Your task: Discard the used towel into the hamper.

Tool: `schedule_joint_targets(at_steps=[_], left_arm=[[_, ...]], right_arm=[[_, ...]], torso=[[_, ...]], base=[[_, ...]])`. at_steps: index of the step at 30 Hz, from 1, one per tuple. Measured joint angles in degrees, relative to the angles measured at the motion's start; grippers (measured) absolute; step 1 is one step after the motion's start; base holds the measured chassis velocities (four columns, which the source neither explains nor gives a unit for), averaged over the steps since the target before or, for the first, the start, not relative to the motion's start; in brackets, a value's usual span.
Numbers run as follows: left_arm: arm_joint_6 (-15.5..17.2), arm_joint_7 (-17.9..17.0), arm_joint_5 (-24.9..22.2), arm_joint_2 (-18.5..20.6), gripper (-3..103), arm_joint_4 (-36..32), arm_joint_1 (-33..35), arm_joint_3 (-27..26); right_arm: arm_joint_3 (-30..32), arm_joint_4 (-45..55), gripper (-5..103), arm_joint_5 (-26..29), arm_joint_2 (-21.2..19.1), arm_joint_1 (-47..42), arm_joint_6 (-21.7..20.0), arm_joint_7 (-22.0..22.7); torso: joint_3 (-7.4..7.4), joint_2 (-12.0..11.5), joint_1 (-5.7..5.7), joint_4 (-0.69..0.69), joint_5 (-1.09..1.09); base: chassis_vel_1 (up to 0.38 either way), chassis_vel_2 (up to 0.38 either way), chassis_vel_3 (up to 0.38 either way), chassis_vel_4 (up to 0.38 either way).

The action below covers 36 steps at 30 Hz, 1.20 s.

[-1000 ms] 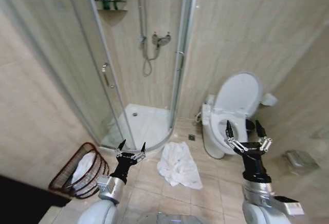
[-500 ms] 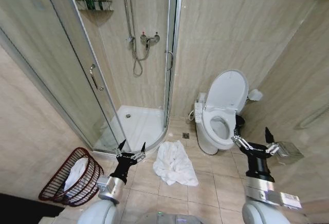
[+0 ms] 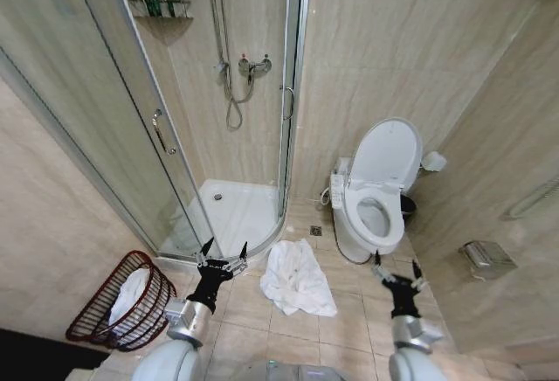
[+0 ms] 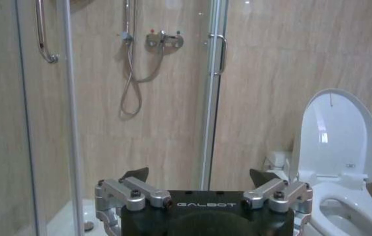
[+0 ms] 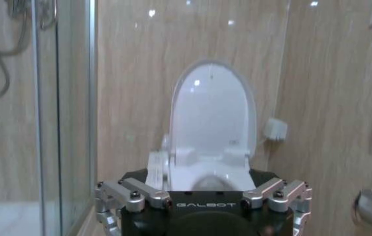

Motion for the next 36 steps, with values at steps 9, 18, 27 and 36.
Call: schedule_joint_targets(at_steps=[9,18,27,36], left_arm=[[0.0,0.0,0.0,0.0,100,0.0,0.0,0.0],[0.0,0.0,0.0,0.0,100,0.0,0.0,0.0],[0.0,0.0,0.0,0.0,100,0.0,0.0,0.0],[0.0,0.0,0.0,0.0,100,0.0,0.0,0.0]], right_arm=[[-0.2,-0.9,100,2.1,0.1,-1.4,1.5,-0.2],[-0.1,-1.3,100,2.8,0.3,-0.8,2.8,0.5],[0.4,0.4,100,5.8,0.1,-0.3,8.5,2.5],[1.9,0.7,100,5.9,0.4,1.1,16.7,1.7]], torso=[[-0.64,-1.3,-0.63,0.0,-0.02],[-2.14,-4.0,-1.83,0.0,-0.01],[-3.9,-7.2,-3.31,0.0,-0.02],[-5.21,-9.7,-4.44,0.01,0.0]], base=[[0.0,0.0,0.0,0.0],[0.0,0.0,0.0,0.0],[0.0,0.0,0.0,0.0],[0.0,0.0,0.0,0.0]])
